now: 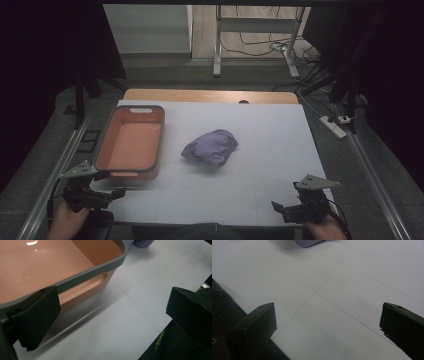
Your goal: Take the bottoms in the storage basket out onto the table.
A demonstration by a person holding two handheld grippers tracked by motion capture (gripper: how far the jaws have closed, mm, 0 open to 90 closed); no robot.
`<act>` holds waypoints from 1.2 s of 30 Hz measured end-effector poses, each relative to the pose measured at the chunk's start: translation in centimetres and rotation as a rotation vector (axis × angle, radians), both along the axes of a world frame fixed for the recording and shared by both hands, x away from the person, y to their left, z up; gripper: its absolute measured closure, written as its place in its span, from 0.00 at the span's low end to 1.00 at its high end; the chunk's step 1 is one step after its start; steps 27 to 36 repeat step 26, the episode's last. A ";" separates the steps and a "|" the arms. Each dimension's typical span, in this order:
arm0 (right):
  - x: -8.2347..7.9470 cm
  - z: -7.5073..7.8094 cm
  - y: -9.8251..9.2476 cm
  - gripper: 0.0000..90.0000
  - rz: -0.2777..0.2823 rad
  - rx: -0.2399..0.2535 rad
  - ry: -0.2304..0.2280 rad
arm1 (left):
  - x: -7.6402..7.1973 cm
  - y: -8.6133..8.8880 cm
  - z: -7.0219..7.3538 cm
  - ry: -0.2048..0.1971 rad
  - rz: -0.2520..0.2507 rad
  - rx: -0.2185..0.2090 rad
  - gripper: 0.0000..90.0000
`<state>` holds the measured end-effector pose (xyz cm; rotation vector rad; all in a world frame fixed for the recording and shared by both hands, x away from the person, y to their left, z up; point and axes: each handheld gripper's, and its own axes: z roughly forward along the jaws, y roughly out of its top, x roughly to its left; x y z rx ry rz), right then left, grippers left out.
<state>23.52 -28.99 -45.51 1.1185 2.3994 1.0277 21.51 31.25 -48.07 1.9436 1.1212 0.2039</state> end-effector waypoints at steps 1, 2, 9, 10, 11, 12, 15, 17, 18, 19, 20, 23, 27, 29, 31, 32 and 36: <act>0.0 0.0 0.0 0.01 0.000 0.000 0.000 | 0.0 0.0 0.0 0.000 0.000 0.004 0.00; 0.0 0.0 0.0 0.01 0.000 0.000 0.001 | -0.1 0.1 0.0 0.002 0.002 0.007 0.00; 0.0 0.0 0.1 0.01 0.000 -0.005 -0.001 | -0.4 0.3 -0.1 0.011 -0.003 0.009 0.00; 0.0 0.0 0.1 0.01 0.000 -0.005 0.000 | -0.4 0.3 -0.1 0.013 -0.007 0.012 0.00; 0.0 0.0 0.1 0.01 -0.001 -0.005 0.001 | -0.4 0.3 -0.1 0.015 -0.012 0.016 0.00; 0.0 0.0 0.1 0.01 -0.001 -0.005 0.001 | -0.4 0.2 -0.1 0.019 -0.019 0.022 0.00; 0.0 0.0 0.1 0.01 -0.001 -0.005 0.001 | -0.4 0.0 -0.1 0.027 -0.033 0.046 0.00; 0.0 0.0 0.1 0.01 0.000 -0.006 0.001 | -0.4 -0.2 -0.2 0.039 -0.041 0.057 0.00; 0.0 0.0 0.1 0.01 0.002 -0.008 0.001 | -0.4 -0.3 -0.2 0.044 -0.044 0.059 0.00; 0.0 0.0 0.1 0.01 0.002 -0.009 0.002 | -0.4 -0.3 -0.2 0.046 -0.046 0.066 0.00; 0.0 0.0 0.1 0.01 0.004 -0.010 0.001 | -0.4 -0.4 -0.2 0.046 -0.048 0.072 0.00; 0.0 0.0 0.2 0.01 0.005 -0.012 0.002 | -0.3 -0.4 -0.2 0.051 -0.048 0.073 0.00; 0.0 0.0 0.2 0.01 0.005 -0.014 0.002 | -0.2 -0.3 -0.2 0.053 -0.047 0.061 0.00; 0.0 0.0 0.2 0.01 0.005 -0.014 0.002 | -0.2 -0.3 -0.2 0.053 -0.047 0.061 0.00; 0.0 0.0 0.2 0.01 0.005 -0.014 0.002 | -0.2 -0.3 -0.2 0.053 -0.047 0.061 0.00; 0.0 0.0 0.2 0.01 0.005 -0.014 0.002 | -0.2 -0.3 -0.2 0.053 -0.047 0.061 0.00; 0.0 0.0 0.2 0.01 0.005 -0.014 0.002 | -0.2 -0.3 -0.2 0.053 -0.047 0.061 0.00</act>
